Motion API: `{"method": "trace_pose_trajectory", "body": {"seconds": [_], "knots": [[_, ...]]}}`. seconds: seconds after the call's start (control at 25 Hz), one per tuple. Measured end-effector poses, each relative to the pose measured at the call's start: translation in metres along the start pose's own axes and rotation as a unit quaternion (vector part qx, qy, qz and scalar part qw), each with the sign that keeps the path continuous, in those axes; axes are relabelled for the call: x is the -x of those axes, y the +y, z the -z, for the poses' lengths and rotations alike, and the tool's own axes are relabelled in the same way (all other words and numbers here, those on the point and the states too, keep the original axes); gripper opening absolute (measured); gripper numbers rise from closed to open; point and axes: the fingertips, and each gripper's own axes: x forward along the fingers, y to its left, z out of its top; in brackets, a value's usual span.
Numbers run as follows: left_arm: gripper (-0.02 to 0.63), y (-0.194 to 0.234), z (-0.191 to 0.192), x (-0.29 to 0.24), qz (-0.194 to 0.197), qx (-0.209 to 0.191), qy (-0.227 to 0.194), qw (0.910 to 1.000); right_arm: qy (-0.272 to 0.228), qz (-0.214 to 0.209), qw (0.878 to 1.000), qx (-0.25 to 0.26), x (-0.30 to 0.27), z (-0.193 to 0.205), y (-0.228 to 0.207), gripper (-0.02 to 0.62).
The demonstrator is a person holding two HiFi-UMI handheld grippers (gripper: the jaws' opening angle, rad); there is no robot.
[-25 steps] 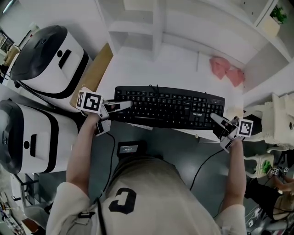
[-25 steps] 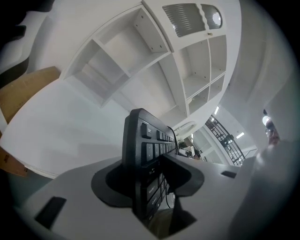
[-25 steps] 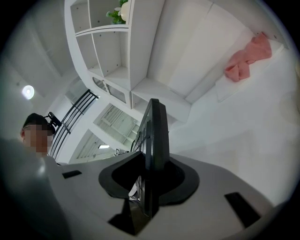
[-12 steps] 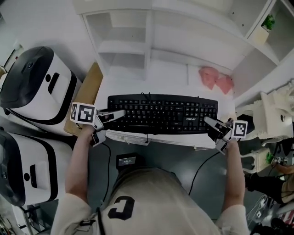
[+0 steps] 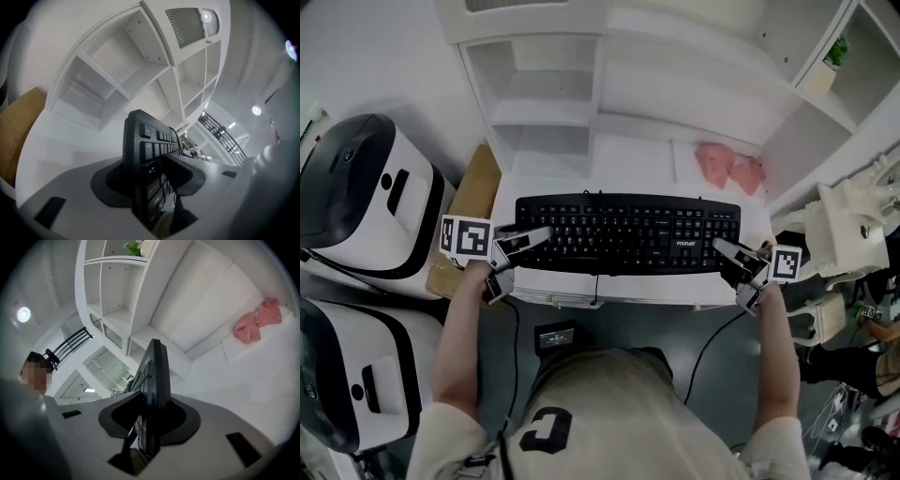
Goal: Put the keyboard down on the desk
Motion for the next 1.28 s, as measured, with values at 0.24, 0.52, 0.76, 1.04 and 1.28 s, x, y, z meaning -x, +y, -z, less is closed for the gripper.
{"method": "trace_pose_trajectory", "body": {"seconds": [0.24,0.52,0.76,1.04,1.28], "knots": [[0.222,-0.004,-0.014,0.001,0.010,-0.026,-0.002,0.9996,-0.023,0.010,1.000,0.012,0.003,-0.004,0.011,0.124],[0.225,-0.006,-0.020,0.002,0.013,-0.053,-0.013,0.9984,-0.041,0.017,0.999,0.021,0.005,-0.001,0.014,0.124],[0.227,-0.005,-0.014,0.000,-0.004,-0.047,-0.014,0.9988,-0.030,0.007,0.999,0.016,0.003,-0.002,0.004,0.124],[0.232,-0.003,-0.009,0.002,-0.019,-0.039,-0.017,0.9989,-0.014,-0.001,1.000,0.013,0.000,-0.003,0.002,0.124],[0.236,-0.006,-0.006,0.009,-0.043,-0.021,-0.011,0.9988,0.008,-0.009,1.000,-0.007,-0.004,-0.003,0.001,0.124]]}}
